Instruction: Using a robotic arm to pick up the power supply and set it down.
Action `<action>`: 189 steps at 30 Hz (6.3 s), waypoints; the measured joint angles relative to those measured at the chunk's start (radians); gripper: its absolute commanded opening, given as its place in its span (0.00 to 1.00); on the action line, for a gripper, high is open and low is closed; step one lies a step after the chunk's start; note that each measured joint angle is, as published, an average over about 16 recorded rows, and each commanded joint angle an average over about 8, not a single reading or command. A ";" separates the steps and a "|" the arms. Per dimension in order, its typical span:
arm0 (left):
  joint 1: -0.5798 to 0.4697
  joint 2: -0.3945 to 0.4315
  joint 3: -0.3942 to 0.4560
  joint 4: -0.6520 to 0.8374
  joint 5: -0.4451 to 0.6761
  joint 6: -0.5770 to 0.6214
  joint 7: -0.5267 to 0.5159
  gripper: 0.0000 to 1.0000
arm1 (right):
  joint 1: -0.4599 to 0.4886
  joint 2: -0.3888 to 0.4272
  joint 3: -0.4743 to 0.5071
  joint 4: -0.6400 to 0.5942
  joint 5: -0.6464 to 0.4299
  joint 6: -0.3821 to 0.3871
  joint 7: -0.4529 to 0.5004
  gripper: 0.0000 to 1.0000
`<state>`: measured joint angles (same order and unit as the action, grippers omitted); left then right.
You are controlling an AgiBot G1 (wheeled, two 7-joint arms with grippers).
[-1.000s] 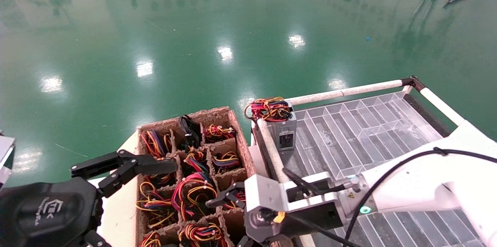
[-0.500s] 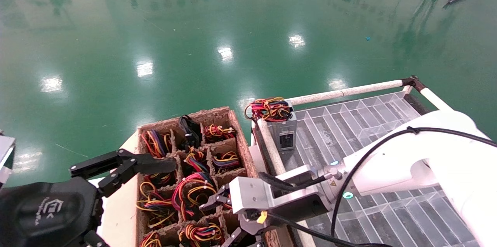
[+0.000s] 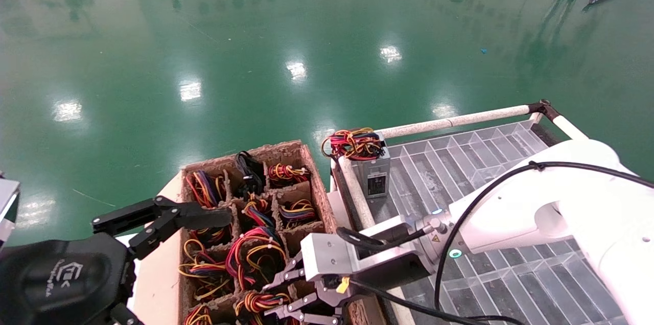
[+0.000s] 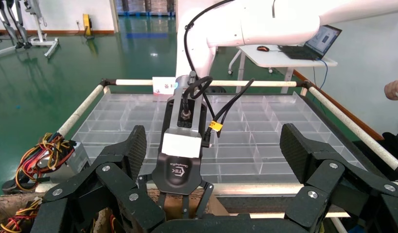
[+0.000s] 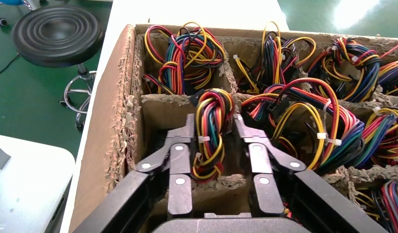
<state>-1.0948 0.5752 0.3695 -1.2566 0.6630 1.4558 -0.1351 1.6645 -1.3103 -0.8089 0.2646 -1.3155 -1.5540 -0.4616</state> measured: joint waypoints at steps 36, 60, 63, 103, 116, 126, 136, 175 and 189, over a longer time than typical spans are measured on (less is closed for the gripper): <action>0.000 0.000 0.000 0.000 0.000 0.000 0.000 1.00 | 0.175 0.238 0.009 0.197 0.349 -0.028 0.185 0.00; 0.000 0.000 0.000 0.000 0.000 0.000 0.000 1.00 | 0.390 0.325 -0.065 -0.010 0.247 0.010 0.011 0.00; 0.000 0.000 0.000 0.000 0.000 0.000 0.000 1.00 | 0.391 0.321 -0.079 -0.048 0.223 0.018 -0.022 0.00; 0.000 0.000 0.001 0.000 0.000 0.000 0.000 1.00 | 0.326 0.128 -0.106 -0.261 0.180 0.276 -0.176 0.00; 0.000 0.000 0.001 0.000 0.000 0.000 0.000 1.00 | 0.298 0.143 -0.090 -0.274 0.202 0.202 -0.141 0.00; 0.000 0.000 0.001 0.000 0.000 0.000 0.000 1.00 | 0.259 0.158 -0.080 -0.288 0.216 0.223 -0.132 0.00; 0.000 0.000 0.001 0.000 -0.001 0.000 0.000 1.00 | 0.222 0.169 -0.064 -0.289 0.240 0.280 -0.135 0.00; 0.000 0.000 0.001 0.000 -0.001 -0.001 0.001 1.00 | 0.207 0.213 -0.040 -0.287 0.274 0.285 -0.121 1.00; 0.000 0.000 0.001 0.001 -0.001 -0.001 0.001 1.00 | 0.140 0.284 0.041 -0.173 0.342 0.201 0.004 1.00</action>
<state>-1.0948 0.5748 0.3704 -1.2559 0.6621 1.4550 -0.1345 1.8049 -1.0262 -0.7674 0.0917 -0.9738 -1.3533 -0.4577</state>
